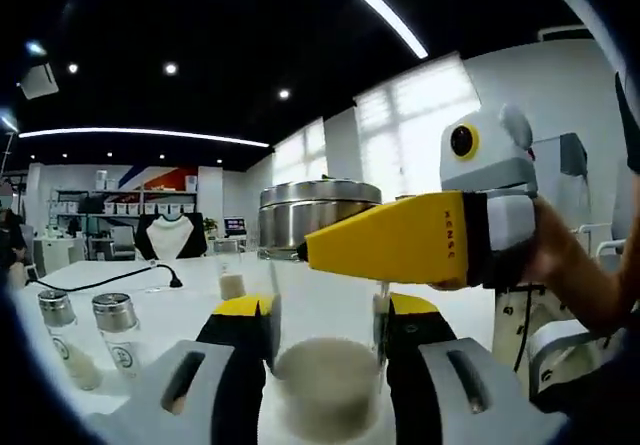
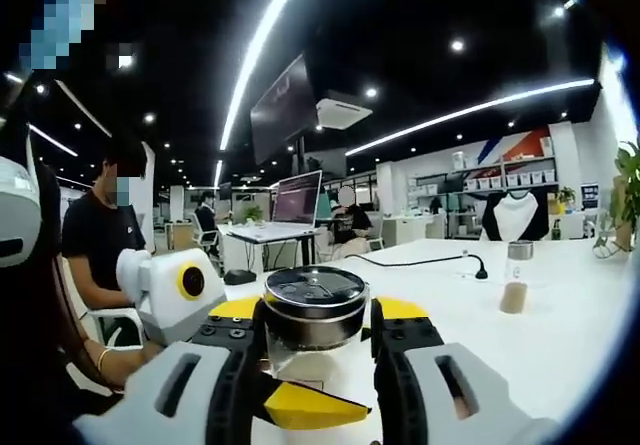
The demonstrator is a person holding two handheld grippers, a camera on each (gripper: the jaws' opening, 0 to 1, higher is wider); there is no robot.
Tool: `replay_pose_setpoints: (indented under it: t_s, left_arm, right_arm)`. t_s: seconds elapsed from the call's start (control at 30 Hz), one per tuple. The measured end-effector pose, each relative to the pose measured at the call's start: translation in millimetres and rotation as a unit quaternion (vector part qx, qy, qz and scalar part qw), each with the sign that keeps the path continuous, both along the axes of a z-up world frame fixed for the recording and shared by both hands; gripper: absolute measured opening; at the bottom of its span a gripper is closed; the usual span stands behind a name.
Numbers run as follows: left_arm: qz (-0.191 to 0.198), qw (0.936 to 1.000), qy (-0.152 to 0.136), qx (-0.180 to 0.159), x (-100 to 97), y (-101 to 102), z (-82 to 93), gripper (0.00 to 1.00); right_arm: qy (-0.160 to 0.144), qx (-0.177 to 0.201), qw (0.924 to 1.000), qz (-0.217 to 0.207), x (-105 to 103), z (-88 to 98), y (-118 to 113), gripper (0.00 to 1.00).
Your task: Rotate the seasoning bottle until the label or dispensing opening points toward the visible target arrow and the bottle remains upright within the marked orientation range
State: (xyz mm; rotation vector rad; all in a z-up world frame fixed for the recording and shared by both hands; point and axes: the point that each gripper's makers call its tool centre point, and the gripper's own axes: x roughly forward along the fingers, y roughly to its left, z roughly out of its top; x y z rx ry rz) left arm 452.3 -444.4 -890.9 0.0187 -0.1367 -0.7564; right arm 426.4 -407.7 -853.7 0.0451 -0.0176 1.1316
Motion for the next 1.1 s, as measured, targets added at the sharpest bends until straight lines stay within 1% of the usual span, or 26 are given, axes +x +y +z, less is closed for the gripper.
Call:
replay_pose_setpoints:
  t_s: [0.07,0.1,0.13,0.2,0.3,0.33,0.4,0.57,0.67,0.77,0.9,0.97,1.1]
  left_arm:
    - [-0.002,1.0000,0.002,-0.004,0.3,1.1,0.1,0.48]
    - [-0.007,0.9998,0.008,-0.018,0.4,3.2,1.1,0.48]
    - [-0.009,0.9998,0.009,-0.018,0.3,3.4,1.1,0.48]
    - [-0.012,0.9996,0.010,-0.025,0.2,4.8,2.2,0.48]
    - [-0.017,0.9995,0.009,-0.026,-0.7,5.1,3.1,0.48]
    - [-0.023,0.9996,0.008,-0.015,-1.8,4.0,1.8,0.48]
    - [-0.022,0.9997,0.004,-0.007,-2.0,3.9,1.5,0.48]
    - [-0.030,0.9995,0.007,-0.009,-3.5,2.6,0.7,0.48]
    - [-0.034,0.9994,0.007,-0.005,-4.0,1.7,-0.4,0.48]
    - [-0.038,0.9992,0.008,0.007,-4.2,0.2,-3.4,0.48]
    - [-0.049,0.9987,0.013,0.003,-5.8,-1.7,-4.4,0.48]
    - [-0.054,0.9984,0.016,0.002,-6.7,-2.9,-5.2,0.48]
    - [-0.059,0.9980,0.019,0.013,-7.2,-4.3,-9.1,0.48]
  right_arm:
    - [0.000,0.003,1.0000,0.005,-1.5,1.7,0.3,0.40]
    - [0.000,0.006,0.9999,0.011,-2.9,3.4,0.6,0.40]
    - [0.000,0.006,0.9999,0.015,-3.7,3.6,1.0,0.40]
    - [-0.001,-0.001,0.9996,0.028,-7.0,1.8,2.8,0.40]
    - [-0.005,-0.010,0.9995,0.030,-7.9,-0.3,5.0,0.41]
    - [-0.006,-0.011,0.9994,0.031,-8.3,-0.5,5.3,0.41]
    - [-0.006,-0.012,0.9994,0.033,-8.3,-0.6,5.9,0.42]
    - [-0.013,-0.031,0.9986,0.040,-8.4,-4.3,7.8,0.42]
    - [-0.011,-0.029,0.9986,0.042,-8.2,-4.1,7.3,0.42]
    - [-0.013,-0.033,0.9988,0.033,-4.9,-5.6,4.8,0.38]
    - [-0.004,-0.025,0.9990,0.037,-5.2,-5.9,3.5,0.37]
    - [-0.007,-0.028,0.9990,0.033,-6.2,-6.6,3.7,0.37]
    - [-0.020,-0.042,0.9986,0.027,-7.8,-9.6,4.4,0.36]
